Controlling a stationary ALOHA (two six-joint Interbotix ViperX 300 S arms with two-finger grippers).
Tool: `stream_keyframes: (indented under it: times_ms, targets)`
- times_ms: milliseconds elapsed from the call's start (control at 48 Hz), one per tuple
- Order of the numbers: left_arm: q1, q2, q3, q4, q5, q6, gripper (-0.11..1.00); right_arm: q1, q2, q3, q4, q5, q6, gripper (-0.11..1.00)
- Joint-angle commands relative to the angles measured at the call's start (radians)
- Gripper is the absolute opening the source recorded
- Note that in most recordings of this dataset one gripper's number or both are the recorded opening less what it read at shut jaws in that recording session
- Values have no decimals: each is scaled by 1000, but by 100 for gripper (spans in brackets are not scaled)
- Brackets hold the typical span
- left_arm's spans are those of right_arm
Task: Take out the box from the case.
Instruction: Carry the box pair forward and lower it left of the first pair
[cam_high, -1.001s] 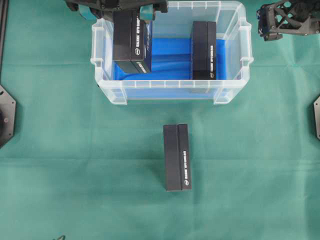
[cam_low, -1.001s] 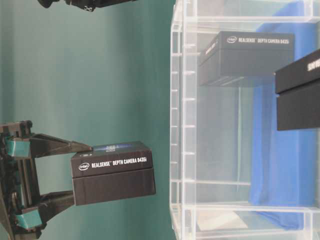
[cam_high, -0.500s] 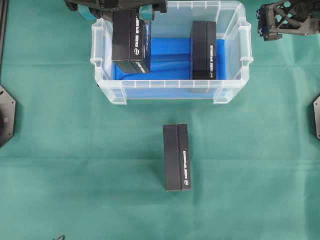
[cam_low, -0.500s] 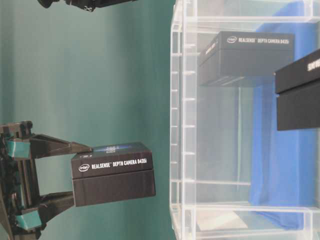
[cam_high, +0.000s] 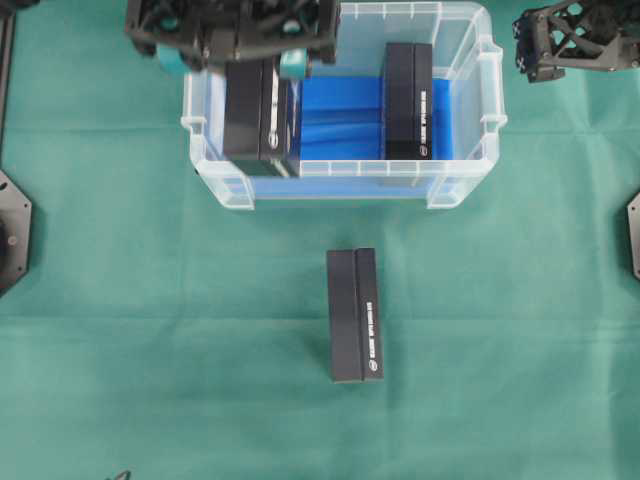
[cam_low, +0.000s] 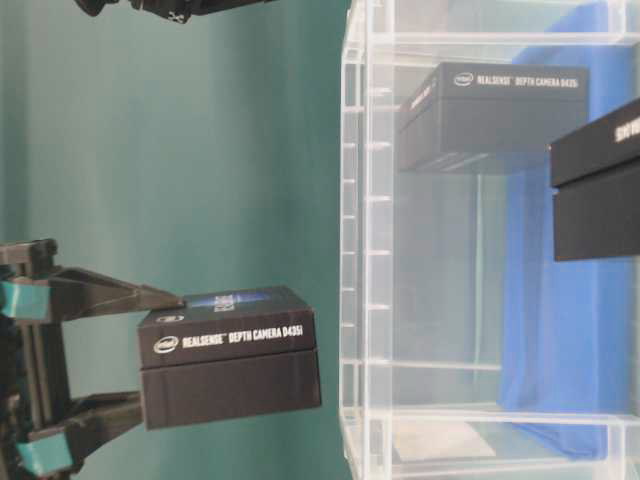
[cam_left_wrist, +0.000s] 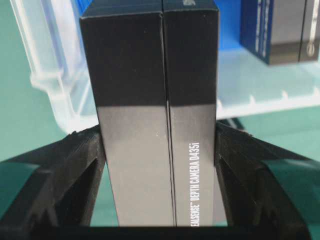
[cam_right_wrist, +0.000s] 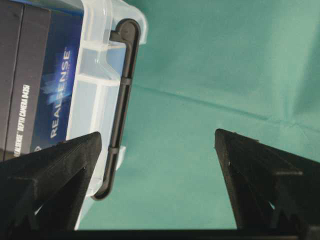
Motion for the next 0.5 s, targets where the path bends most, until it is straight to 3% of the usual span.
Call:
stream_keyframes:
  times_ms: [0, 479]
  targets:
    - [-37, -54, -3, 6, -3, -28, 61, 2, -9, -11, -3, -5, -2, 92]
    - [-273, -64, 41, 17, -3, -238, 61, 9, -9, -11, -3, -5, -12, 92]
